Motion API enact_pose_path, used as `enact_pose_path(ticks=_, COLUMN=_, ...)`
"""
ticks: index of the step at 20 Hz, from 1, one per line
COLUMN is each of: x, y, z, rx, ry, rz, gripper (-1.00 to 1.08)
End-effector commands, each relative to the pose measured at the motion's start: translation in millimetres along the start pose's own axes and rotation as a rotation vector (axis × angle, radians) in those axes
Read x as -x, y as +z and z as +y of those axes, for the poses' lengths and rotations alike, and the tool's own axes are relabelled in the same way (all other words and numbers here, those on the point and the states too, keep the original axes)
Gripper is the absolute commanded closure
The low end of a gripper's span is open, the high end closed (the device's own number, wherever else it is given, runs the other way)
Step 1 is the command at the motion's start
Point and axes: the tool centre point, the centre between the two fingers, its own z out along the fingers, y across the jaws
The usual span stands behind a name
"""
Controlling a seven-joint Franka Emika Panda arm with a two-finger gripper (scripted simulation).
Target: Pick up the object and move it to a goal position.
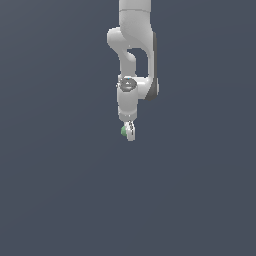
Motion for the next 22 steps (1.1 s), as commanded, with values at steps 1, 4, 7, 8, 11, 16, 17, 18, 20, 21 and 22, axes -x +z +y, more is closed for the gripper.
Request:
enact_pose_path(ticks=1, x=-0.1, y=0.1, z=0.1, rx=0.000, ry=0.000, rz=0.000, gripper=1.08)
enact_pose_path(ticks=4, x=0.7, y=-1.9, z=-1.2, rx=0.000, ry=0.000, rz=0.000, gripper=1.08)
enact_pose_path(ticks=7, x=3.1, y=-7.8, z=-4.9, rx=0.000, ry=0.000, rz=0.000, gripper=1.08)
enact_pose_path(ticks=8, x=4.2, y=-10.6, z=-6.7, rx=0.000, ry=0.000, rz=0.000, gripper=1.08)
enact_pose_path(ticks=11, x=8.6, y=-21.7, z=-13.8, rx=0.000, ry=0.001, rz=0.000, gripper=1.08)
enact_pose_path(ticks=16, x=19.3, y=-48.9, z=-31.4, rx=0.001, ry=0.001, rz=0.002, gripper=1.08)
enact_pose_path(ticks=17, x=22.0, y=-55.6, z=-35.7, rx=0.001, ry=0.001, rz=0.002, gripper=1.08)
enact_pose_path(ticks=18, x=24.8, y=-62.8, z=-40.4, rx=0.001, ry=0.001, rz=0.002, gripper=1.08)
enact_pose_path(ticks=20, x=30.9, y=-78.1, z=-50.3, rx=0.001, ry=0.001, rz=0.003, gripper=1.08)
enact_pose_path(ticks=21, x=34.0, y=-86.2, z=-55.6, rx=0.002, ry=0.002, rz=0.004, gripper=1.08)
enact_pose_path(ticks=22, x=37.3, y=-94.5, z=-61.0, rx=0.002, ry=0.002, rz=0.004, gripper=1.08)
